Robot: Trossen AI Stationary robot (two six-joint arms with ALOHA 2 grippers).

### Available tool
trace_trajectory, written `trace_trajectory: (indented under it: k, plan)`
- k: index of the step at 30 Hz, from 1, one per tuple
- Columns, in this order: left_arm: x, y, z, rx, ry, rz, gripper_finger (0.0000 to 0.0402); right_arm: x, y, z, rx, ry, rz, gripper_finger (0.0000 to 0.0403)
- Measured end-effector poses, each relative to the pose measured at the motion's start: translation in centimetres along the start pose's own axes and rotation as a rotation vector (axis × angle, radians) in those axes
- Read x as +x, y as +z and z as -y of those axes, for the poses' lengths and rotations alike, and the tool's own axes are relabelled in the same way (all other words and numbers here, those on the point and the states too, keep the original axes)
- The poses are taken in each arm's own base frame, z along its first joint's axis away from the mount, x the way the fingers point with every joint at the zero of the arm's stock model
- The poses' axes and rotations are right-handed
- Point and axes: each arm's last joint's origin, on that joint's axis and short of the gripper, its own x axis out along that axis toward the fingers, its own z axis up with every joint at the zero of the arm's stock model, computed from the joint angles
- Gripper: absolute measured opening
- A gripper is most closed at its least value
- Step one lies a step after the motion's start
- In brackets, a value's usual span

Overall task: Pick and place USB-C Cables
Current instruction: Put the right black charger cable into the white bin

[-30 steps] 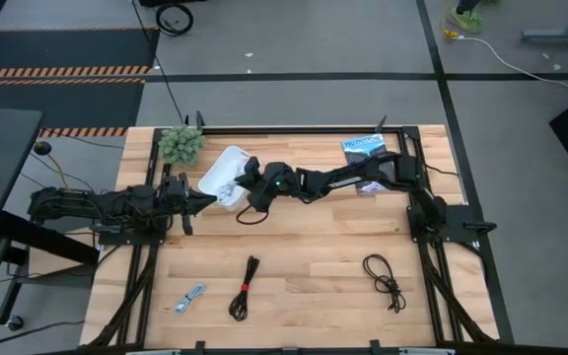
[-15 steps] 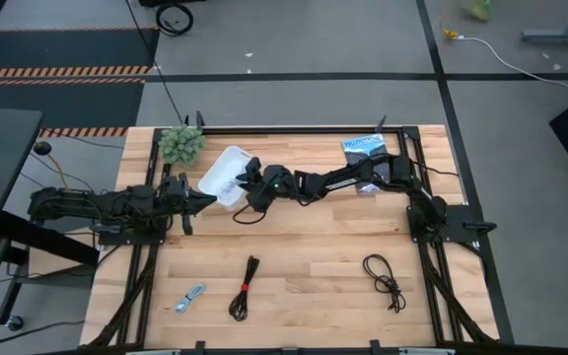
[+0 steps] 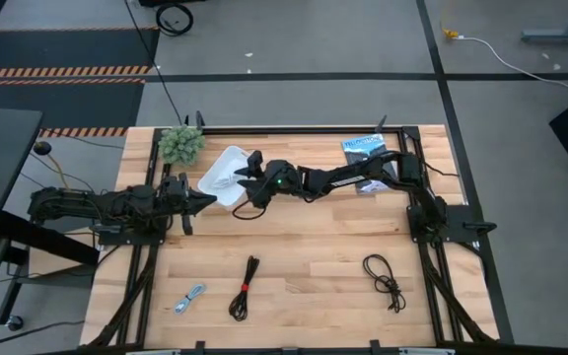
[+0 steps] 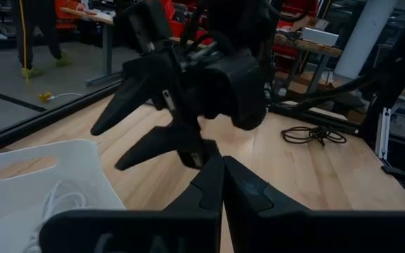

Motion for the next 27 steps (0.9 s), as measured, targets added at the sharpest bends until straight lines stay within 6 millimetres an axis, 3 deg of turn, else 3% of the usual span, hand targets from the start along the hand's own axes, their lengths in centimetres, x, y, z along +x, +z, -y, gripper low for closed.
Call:
trace_trajectory:
  k: [8,13,17,21,24,27]
  plan:
    - [0.0,0.0,0.0,0.0,0.0,0.0,0.0011,-2.8,3.1,-0.1,0.183,0.159,-0.033,0.0174]
    - [0.0,0.0,0.0,0.0,0.0,0.0,0.0011,-5.8,6.0,-2.3,0.347,0.361,-0.129,0.0174]
    - [0.0,0.0,0.0,0.0,0.0,0.0,0.0011,-8.6,8.6,-4.3,0.477,0.377,-0.285,0.0174]
    - [0.0,0.0,0.0,0.0,0.0,0.0,0.0011,-10.9,11.2,-6.4,0.609,0.426,-0.325,0.0174]
    - [0.0,0.0,0.0,0.0,0.0,0.0,0.0011,-12.3,12.0,-7.8,0.684,0.469,-0.402,0.0174]
    - [0.0,0.0,0.0,0.0,0.0,0.0,0.0011,-13.4,11.5,-8.3,0.792,0.475,-0.548,0.0174]
